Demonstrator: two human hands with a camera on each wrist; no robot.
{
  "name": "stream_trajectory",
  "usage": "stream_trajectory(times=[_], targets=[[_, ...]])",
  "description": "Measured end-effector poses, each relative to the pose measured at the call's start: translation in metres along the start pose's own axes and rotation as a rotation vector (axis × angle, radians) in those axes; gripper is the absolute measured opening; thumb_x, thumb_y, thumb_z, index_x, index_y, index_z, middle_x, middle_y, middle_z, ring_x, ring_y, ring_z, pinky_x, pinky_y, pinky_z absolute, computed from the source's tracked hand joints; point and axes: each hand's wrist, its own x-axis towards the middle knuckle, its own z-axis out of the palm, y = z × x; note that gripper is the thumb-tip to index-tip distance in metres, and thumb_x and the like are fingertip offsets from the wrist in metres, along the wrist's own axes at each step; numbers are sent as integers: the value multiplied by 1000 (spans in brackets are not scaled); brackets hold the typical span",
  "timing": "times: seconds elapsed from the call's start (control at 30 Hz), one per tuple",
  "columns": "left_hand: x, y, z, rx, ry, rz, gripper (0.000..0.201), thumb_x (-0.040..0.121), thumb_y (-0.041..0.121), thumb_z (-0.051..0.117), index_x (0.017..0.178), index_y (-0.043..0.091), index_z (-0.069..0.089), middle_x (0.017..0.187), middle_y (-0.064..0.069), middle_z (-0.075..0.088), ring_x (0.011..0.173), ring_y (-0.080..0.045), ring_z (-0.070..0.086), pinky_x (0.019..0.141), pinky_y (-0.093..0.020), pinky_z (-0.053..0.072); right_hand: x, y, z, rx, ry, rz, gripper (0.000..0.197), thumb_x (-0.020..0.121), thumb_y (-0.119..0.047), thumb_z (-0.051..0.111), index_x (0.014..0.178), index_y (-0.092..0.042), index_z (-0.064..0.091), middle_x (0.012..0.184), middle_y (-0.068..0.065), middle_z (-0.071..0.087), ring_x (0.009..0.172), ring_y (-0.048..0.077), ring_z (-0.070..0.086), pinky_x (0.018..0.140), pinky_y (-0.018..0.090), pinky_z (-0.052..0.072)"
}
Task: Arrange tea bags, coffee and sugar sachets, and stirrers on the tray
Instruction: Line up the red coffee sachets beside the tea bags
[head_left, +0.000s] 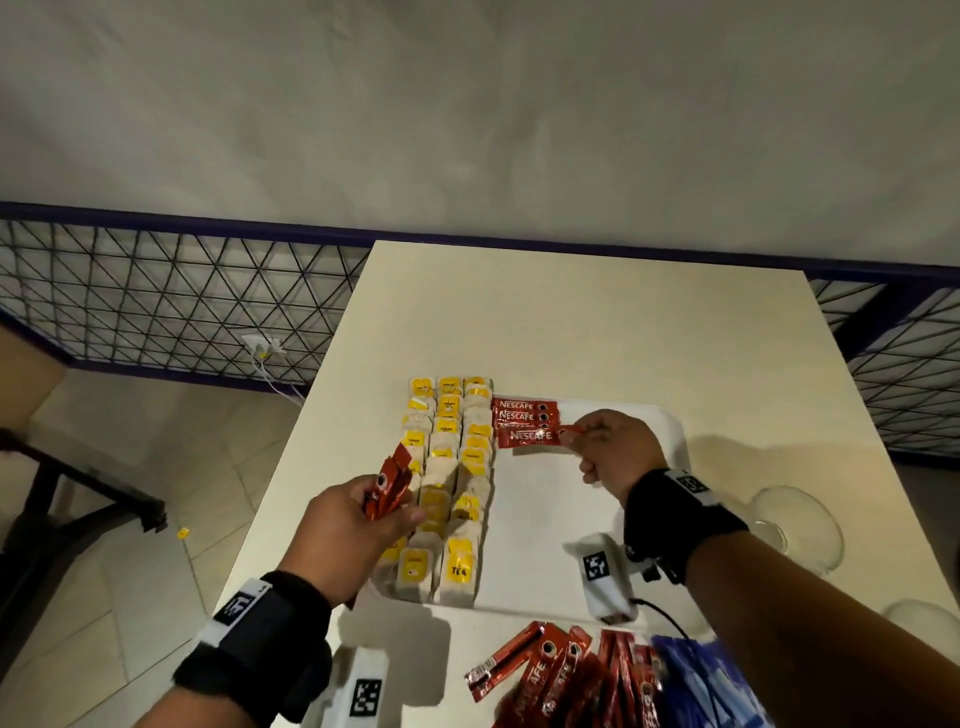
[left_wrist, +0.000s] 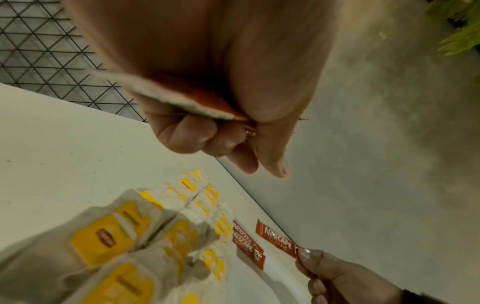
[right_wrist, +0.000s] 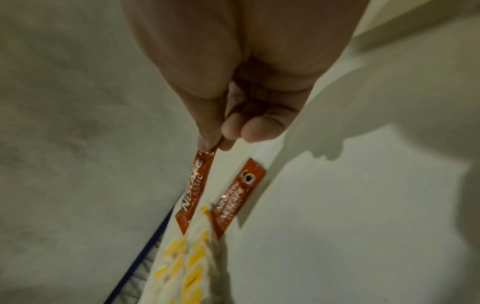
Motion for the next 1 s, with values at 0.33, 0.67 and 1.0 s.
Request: stream_trajectory(times=[0.33,0.67,1.0], targets=[[6,-25,-19,80,-27,-46,10,77,21,80,80,22,70,65,19,68,57,6,59,59,-17,41,36,22,27,-249,83,151,22,80,-37,74,79,-20,60,55,3,59,42,20,52,53,28,48],[9,-34,-21,90,-35,-63,10,77,24,80,82,23,71,71,16,71,62,5,62,58,-13,40,40,31,36,-471,141,95,21,81,-40,71,82,-21,61,83,-2,66,80,18,58,68,25,39],[5,-36,-20,75,-42,-81,10,76,23,80,79,22,71,71,9,71,59,0,60,60,-19,44,50,28,36,-487,155,81,24,76,-38,77,79,-23,59,84,-4,64,76,15,56,54,19,35]])
